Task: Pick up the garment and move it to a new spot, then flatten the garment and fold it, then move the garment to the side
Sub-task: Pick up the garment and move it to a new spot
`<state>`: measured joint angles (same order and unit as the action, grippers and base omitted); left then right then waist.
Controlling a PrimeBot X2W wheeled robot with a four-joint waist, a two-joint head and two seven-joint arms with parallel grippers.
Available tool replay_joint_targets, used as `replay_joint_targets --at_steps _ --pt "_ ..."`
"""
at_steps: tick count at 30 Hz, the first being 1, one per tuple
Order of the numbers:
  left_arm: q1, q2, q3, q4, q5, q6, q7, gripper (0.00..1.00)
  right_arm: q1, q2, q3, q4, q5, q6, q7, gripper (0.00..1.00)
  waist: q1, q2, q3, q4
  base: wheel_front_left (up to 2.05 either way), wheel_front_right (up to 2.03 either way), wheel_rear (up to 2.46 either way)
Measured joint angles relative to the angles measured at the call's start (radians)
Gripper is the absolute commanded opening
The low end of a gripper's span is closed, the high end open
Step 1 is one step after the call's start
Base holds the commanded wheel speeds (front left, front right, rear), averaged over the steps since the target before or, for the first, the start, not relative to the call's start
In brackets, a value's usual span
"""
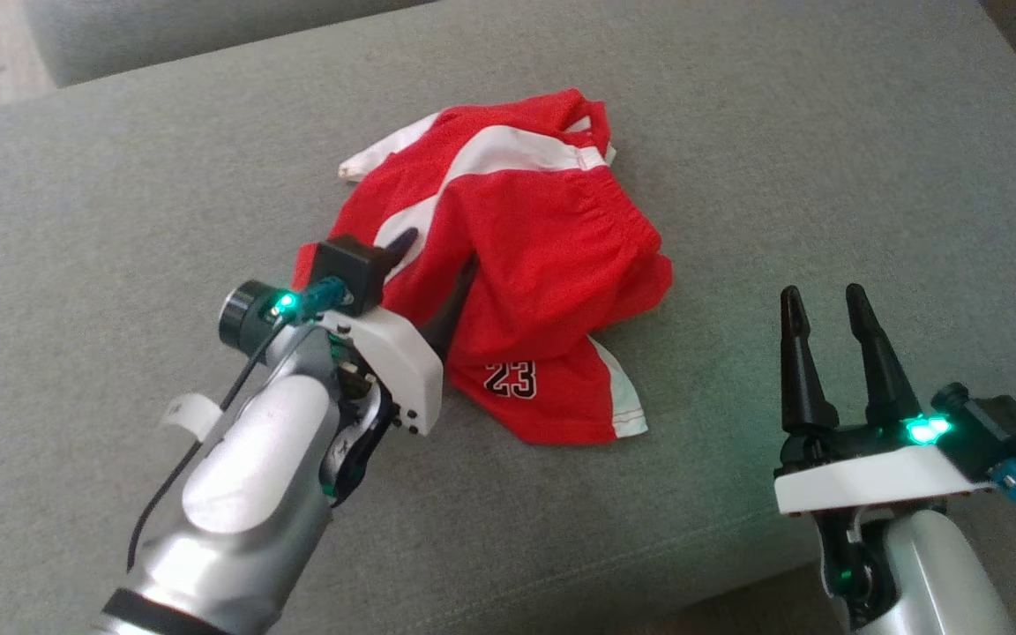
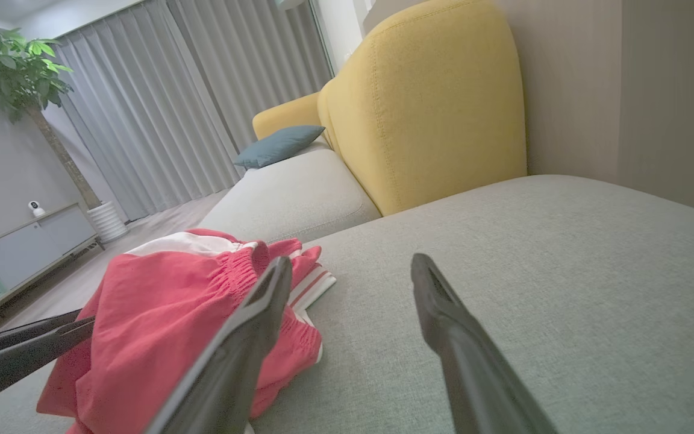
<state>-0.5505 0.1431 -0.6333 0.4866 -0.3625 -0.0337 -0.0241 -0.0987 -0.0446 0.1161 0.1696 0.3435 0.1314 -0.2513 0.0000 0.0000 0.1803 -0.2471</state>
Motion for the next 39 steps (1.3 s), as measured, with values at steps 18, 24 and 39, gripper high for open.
replay_joint_targets --at_steps 18,24,39 --pt "-0.030 -0.005 0.062 0.026 -0.037 0.030 -0.157 0.00 -0.011 0.000 -0.006 0.005 0.007 0.000 0.000 1.00 0.0000 0.0000 -0.040 0.038 0.00 0.00 0.00" --pt "-0.029 0.010 0.130 -0.043 -0.071 0.053 -0.200 0.00 -0.007 0.000 -0.005 0.012 0.007 0.000 0.000 1.00 0.0000 0.0000 -0.076 0.083 0.00 0.00 0.00" --pt "0.001 0.196 0.363 -0.282 -0.134 0.133 -0.213 0.00 0.029 0.000 -0.011 0.030 0.006 0.000 0.000 1.00 0.0000 0.0000 -0.140 0.230 0.00 0.00 0.00"
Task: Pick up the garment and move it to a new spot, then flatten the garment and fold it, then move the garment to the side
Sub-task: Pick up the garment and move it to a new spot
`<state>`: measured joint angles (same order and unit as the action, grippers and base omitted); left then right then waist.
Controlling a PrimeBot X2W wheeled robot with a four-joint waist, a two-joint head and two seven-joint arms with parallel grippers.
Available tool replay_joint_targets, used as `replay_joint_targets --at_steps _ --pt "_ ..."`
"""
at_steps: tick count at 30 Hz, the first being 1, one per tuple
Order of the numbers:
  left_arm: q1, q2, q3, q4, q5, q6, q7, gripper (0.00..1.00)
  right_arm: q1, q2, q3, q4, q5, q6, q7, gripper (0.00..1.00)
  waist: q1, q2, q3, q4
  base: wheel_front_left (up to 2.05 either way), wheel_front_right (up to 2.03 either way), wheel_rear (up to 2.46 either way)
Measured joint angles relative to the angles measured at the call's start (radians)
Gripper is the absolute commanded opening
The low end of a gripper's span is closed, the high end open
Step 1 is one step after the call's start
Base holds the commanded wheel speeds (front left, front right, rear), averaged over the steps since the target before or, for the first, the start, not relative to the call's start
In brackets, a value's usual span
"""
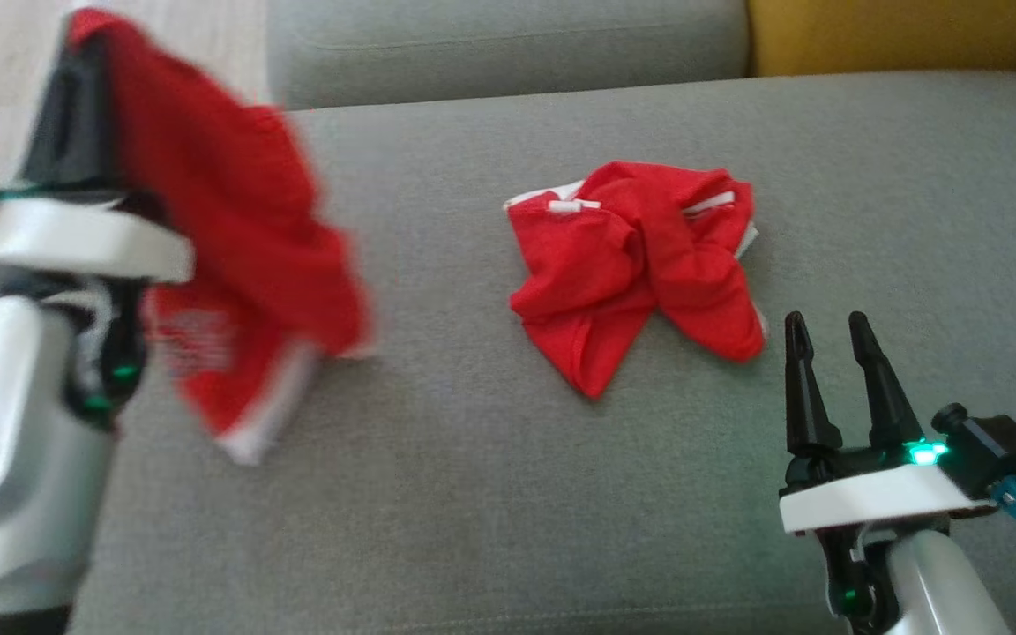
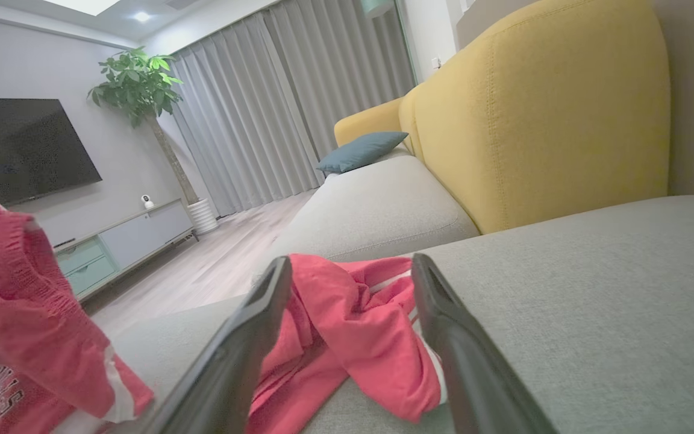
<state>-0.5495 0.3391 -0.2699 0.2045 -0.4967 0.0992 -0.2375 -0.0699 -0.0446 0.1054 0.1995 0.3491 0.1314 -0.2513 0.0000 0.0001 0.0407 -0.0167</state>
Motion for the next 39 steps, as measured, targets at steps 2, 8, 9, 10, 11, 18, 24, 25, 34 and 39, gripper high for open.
replay_joint_targets --at_steps 2,8,9,10,11,18,24,25,34,39 --pt "0.028 0.038 0.027 -0.010 0.000 0.010 0.008 0.00 0.000 0.000 -0.002 0.000 0.000 0.000 0.000 1.00 0.0000 0.0000 -0.003 0.014 0.00 0.00 0.00" --pt "0.083 0.136 0.091 0.004 0.008 0.034 0.022 0.00 0.000 0.000 -0.002 0.001 0.000 0.000 0.000 1.00 0.0000 0.0000 -0.001 0.033 0.00 0.00 0.00" --pt "0.091 0.142 0.089 0.013 0.008 0.033 0.025 0.00 0.000 0.000 -0.002 0.001 0.000 0.000 0.000 1.00 0.0000 0.0000 0.002 0.033 0.00 0.00 0.00" --pt "0.101 0.142 0.085 0.024 0.008 0.029 0.026 0.00 0.000 0.000 -0.001 0.001 -0.003 0.000 0.000 1.00 0.0000 0.0000 0.005 0.032 0.00 0.00 0.00" --pt "0.114 0.141 0.078 0.036 0.008 0.023 0.033 0.00 0.000 0.000 0.000 0.001 -0.007 0.000 0.000 1.00 0.0000 0.0000 0.009 0.031 0.00 0.00 0.00" --pt "0.213 0.107 0.013 0.256 0.014 0.003 0.033 0.00 -0.003 0.000 0.012 0.001 -0.017 0.000 0.000 1.00 0.0000 0.0000 0.034 0.003 0.00 0.00 0.00" --pt "0.227 0.030 -0.043 0.441 0.008 -0.043 0.018 0.00 -0.003 0.000 0.006 0.001 -0.023 0.000 0.000 1.00 0.0000 0.0000 0.054 -0.024 0.00 0.00 0.00" --pt "0.227 0.021 -0.043 0.461 0.008 -0.047 0.012 0.46 -0.003 0.000 0.006 0.001 -0.024 0.000 0.000 1.00 0.0000 0.0000 0.057 -0.027 0.00 0.00 0.00" --pt "0.186 -0.009 -0.017 0.492 0.013 -0.040 -0.011 1.00 -0.003 0.000 -0.013 0.001 -0.023 0.000 0.000 1.00 0.0000 0.0000 0.047 -0.007 0.00 0.00 0.00" --pt "0.183 -0.017 0.036 0.323 0.066 -0.021 -0.012 1.00 -0.003 0.000 -0.011 0.002 -0.021 0.000 0.000 1.00 0.0000 0.0000 0.027 0.018 0.00 0.00 0.00"
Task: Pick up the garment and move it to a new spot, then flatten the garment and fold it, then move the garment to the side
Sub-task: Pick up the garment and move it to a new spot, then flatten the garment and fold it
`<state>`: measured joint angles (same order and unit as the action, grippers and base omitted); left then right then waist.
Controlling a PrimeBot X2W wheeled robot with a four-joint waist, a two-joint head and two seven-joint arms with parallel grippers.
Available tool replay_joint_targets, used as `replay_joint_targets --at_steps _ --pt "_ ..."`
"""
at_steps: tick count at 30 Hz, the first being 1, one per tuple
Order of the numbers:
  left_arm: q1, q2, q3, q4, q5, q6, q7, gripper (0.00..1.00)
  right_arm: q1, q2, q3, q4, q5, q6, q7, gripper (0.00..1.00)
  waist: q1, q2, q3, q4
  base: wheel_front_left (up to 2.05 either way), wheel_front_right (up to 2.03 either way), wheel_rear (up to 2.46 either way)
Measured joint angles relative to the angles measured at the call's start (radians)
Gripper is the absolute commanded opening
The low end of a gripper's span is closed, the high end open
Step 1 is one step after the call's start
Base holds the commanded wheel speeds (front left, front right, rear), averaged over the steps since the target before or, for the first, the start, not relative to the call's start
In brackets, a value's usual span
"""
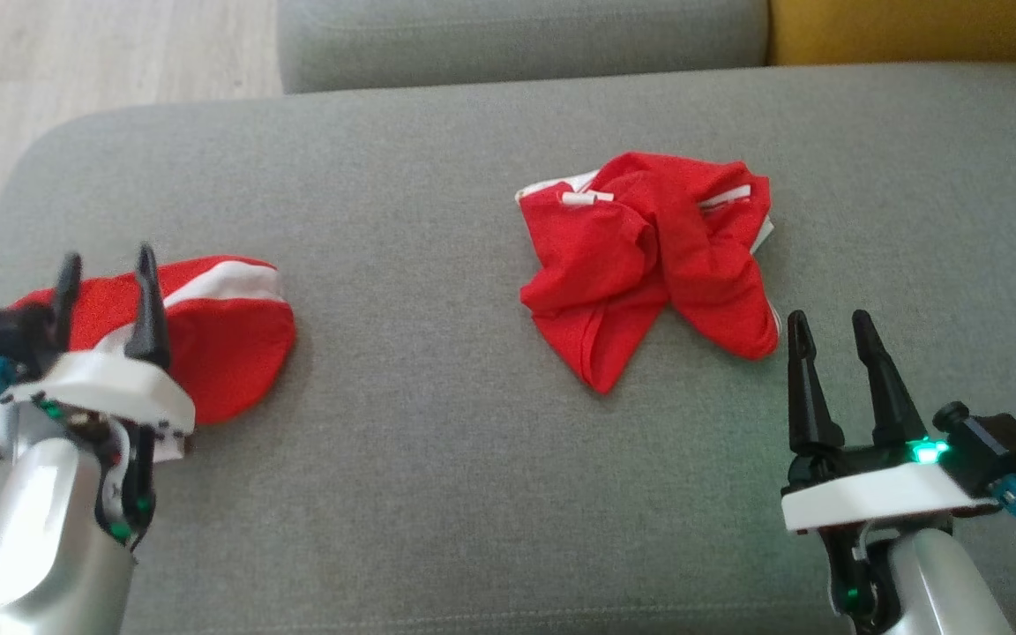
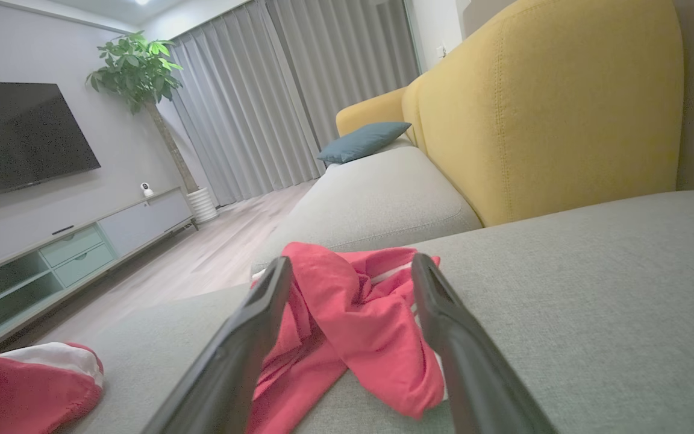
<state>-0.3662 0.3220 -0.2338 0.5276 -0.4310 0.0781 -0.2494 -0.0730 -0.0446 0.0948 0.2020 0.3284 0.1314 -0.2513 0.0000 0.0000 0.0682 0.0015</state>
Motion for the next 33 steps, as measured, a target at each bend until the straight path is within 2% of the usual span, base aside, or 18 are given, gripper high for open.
replay_joint_targets --at_steps 7,14,20,23,30,33 --pt "0.084 -0.033 0.107 -0.245 0.054 0.046 0.000 1.00 0.002 0.000 0.002 0.008 0.005 0.000 0.000 1.00 0.0000 0.0000 -0.044 0.025 0.00 0.00 0.00" --pt "0.174 -0.095 0.115 -0.419 0.077 0.033 -0.007 1.00 0.006 0.000 0.025 0.015 0.006 0.000 0.000 1.00 0.0000 0.0000 -0.081 0.038 0.00 0.00 0.00" --pt "0.283 -0.162 0.051 -0.421 0.080 0.007 -0.007 1.00 0.007 0.000 0.032 0.019 0.006 0.000 0.000 1.00 0.0000 0.0000 -0.086 0.033 0.00 0.00 0.00" --pt "0.306 -0.189 0.050 -0.403 0.087 -0.001 -0.007 1.00 0.007 0.000 0.035 0.020 0.006 0.000 0.000 1.00 0.0000 0.0000 -0.084 0.028 0.00 0.00 0.00" --pt "0.305 -0.213 0.052 -0.385 0.109 -0.045 -0.007 1.00 0.007 0.000 0.041 0.037 -0.009 0.000 0.000 1.00 0.0000 0.0000 -0.078 0.037 0.00 0.00 0.00" --pt "0.305 -0.223 0.049 -0.360 0.113 -0.061 -0.007 1.00 0.006 0.000 0.072 0.072 -0.020 0.000 0.035 1.00 0.0000 0.0000 -0.065 0.053 0.00 0.00 0.00"
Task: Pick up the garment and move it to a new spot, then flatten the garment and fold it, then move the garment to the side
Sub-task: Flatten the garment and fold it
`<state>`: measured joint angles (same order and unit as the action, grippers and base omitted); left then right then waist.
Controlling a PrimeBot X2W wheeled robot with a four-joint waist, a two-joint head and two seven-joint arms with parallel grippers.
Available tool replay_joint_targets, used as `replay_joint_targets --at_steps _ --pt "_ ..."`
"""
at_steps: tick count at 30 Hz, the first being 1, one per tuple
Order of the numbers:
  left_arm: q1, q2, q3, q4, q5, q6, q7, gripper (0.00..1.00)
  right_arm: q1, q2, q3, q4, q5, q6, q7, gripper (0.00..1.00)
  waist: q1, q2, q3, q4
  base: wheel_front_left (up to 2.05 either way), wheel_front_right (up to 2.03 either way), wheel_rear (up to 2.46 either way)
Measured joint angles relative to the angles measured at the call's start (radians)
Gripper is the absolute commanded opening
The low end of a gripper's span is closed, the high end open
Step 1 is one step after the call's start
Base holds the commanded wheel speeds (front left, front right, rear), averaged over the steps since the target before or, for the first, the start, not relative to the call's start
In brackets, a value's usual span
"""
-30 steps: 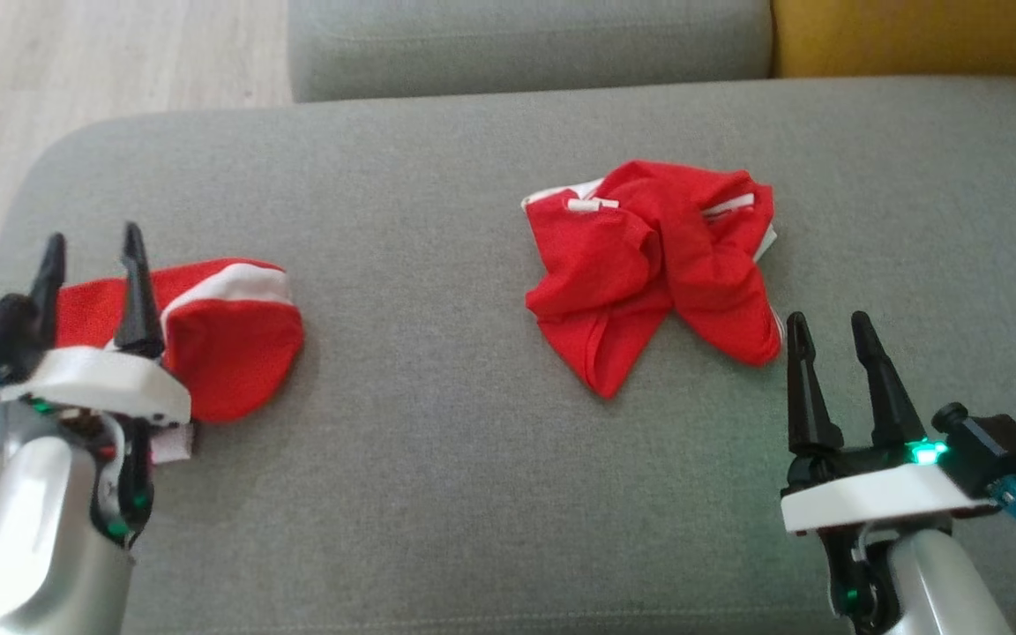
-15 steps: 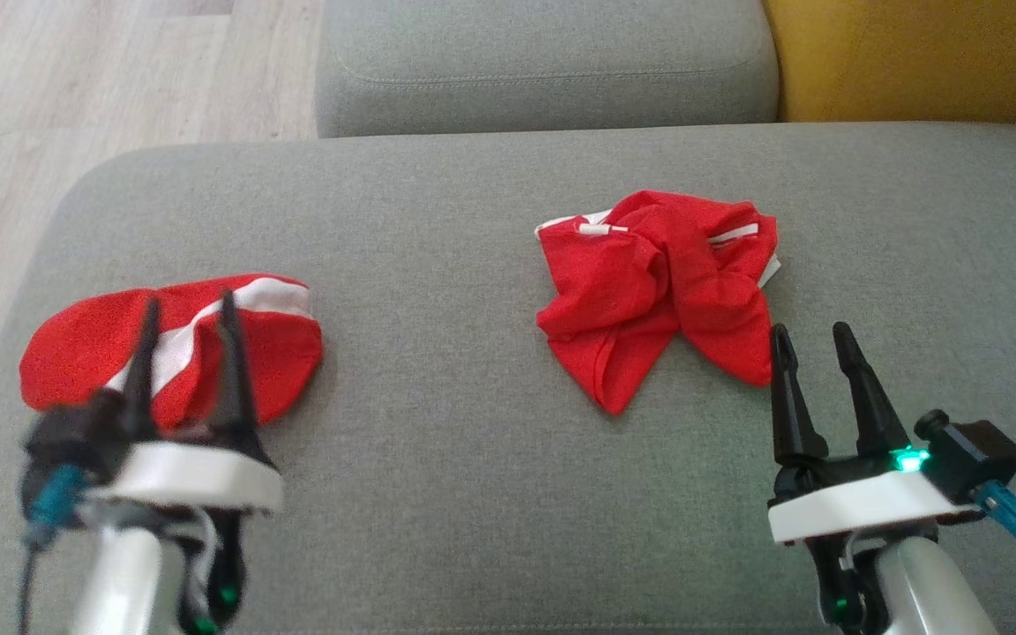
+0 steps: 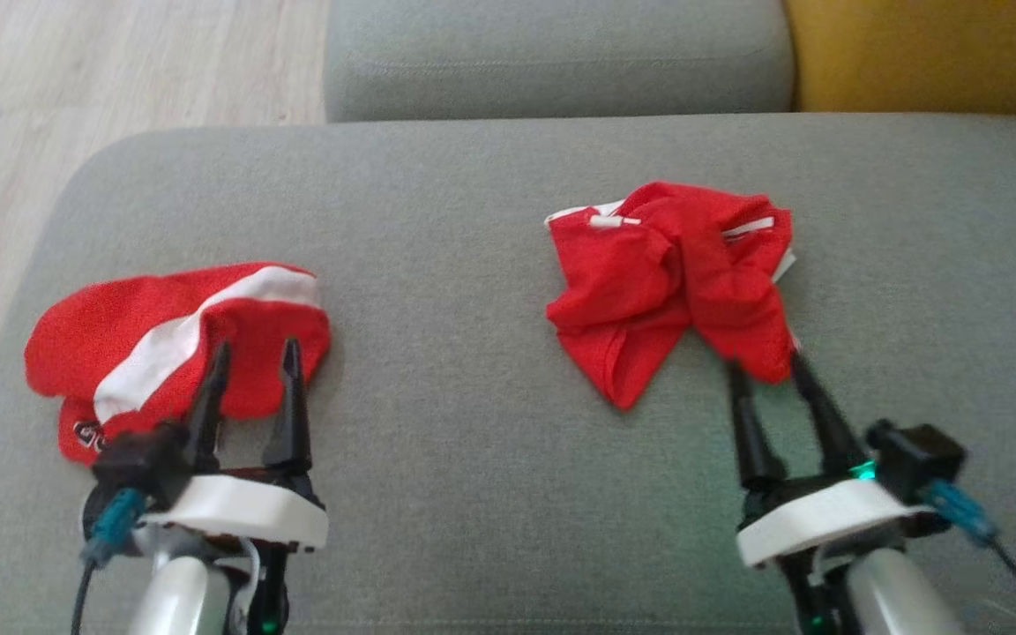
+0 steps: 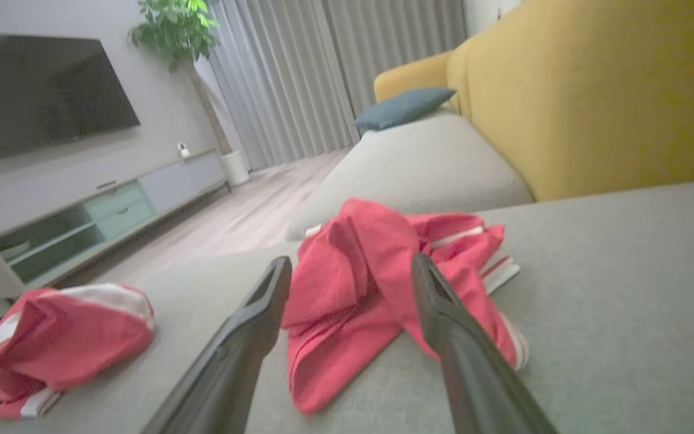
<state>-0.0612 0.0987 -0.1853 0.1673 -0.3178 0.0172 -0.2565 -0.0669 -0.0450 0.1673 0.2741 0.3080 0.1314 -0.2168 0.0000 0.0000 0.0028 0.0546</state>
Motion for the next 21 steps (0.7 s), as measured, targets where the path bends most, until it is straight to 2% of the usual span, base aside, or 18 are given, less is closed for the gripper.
replay_joint_targets --at_steps 6,9,21 --pt "-0.007 -0.017 -0.028 0.034 0.009 -0.025 0.000 1.00 -0.044 0.000 0.057 0.122 0.009 0.000 0.123 1.00 0.0000 0.0000 0.037 0.048 0.00 0.00 0.00" --pt "-0.019 -0.026 -0.034 0.055 0.011 -0.037 0.000 1.00 -0.139 -0.001 0.071 0.222 0.039 0.000 0.179 1.00 0.0000 0.0000 0.062 0.088 0.00 0.00 0.00" --pt "-0.074 -0.045 -0.057 0.067 0.015 -0.055 0.000 1.00 -0.371 -0.004 0.076 0.520 0.026 0.000 0.219 1.00 0.0000 0.0000 0.152 0.187 0.00 0.00 0.00"
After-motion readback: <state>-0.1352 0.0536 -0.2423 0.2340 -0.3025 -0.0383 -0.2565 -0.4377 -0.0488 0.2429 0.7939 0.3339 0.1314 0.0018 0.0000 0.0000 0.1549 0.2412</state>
